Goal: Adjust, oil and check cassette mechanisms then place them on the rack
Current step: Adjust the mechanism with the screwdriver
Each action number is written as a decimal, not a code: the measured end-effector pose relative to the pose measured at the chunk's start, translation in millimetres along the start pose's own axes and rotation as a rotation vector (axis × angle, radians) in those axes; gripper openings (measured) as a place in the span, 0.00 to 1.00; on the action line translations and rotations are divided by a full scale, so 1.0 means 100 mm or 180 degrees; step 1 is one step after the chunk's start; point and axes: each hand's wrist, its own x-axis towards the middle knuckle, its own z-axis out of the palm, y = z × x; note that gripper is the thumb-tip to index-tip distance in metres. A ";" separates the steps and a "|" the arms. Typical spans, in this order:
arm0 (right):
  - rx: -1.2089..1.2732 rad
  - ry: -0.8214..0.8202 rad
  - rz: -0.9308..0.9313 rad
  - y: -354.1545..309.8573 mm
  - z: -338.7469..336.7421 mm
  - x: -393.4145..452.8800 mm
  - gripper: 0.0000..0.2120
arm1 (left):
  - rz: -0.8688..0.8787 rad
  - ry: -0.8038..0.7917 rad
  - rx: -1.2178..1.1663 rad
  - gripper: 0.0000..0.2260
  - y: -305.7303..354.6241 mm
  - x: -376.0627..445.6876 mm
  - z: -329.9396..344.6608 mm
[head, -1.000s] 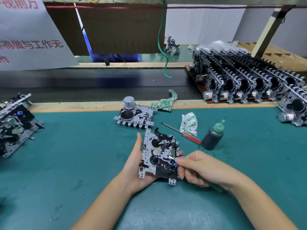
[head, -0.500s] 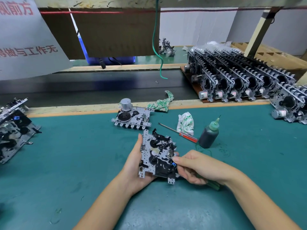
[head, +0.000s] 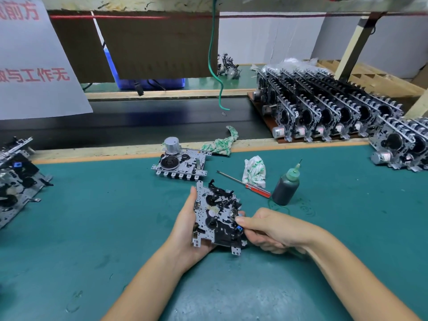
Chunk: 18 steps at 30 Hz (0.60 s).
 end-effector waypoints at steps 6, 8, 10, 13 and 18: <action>-0.0059 -0.0168 0.0032 -0.01 -0.03 -0.01 0.29 | -0.0002 0.0020 0.0090 0.32 0.01 -0.01 0.02; -0.0070 -0.0179 0.0010 -0.01 -0.04 -0.02 0.30 | 0.0008 0.0014 0.0139 0.32 0.01 -0.02 0.03; -0.0102 -0.0135 -0.0039 0.00 -0.03 -0.03 0.29 | -0.0001 0.0023 0.0145 0.33 0.01 -0.03 0.04; -0.0169 0.0079 -0.0175 0.02 0.02 -0.02 0.30 | -0.0034 0.0037 0.0133 0.34 0.01 -0.04 0.02; -0.0352 0.0431 -0.0631 0.08 0.12 -0.05 0.28 | -0.0085 -0.0100 0.0076 0.36 0.01 -0.09 0.02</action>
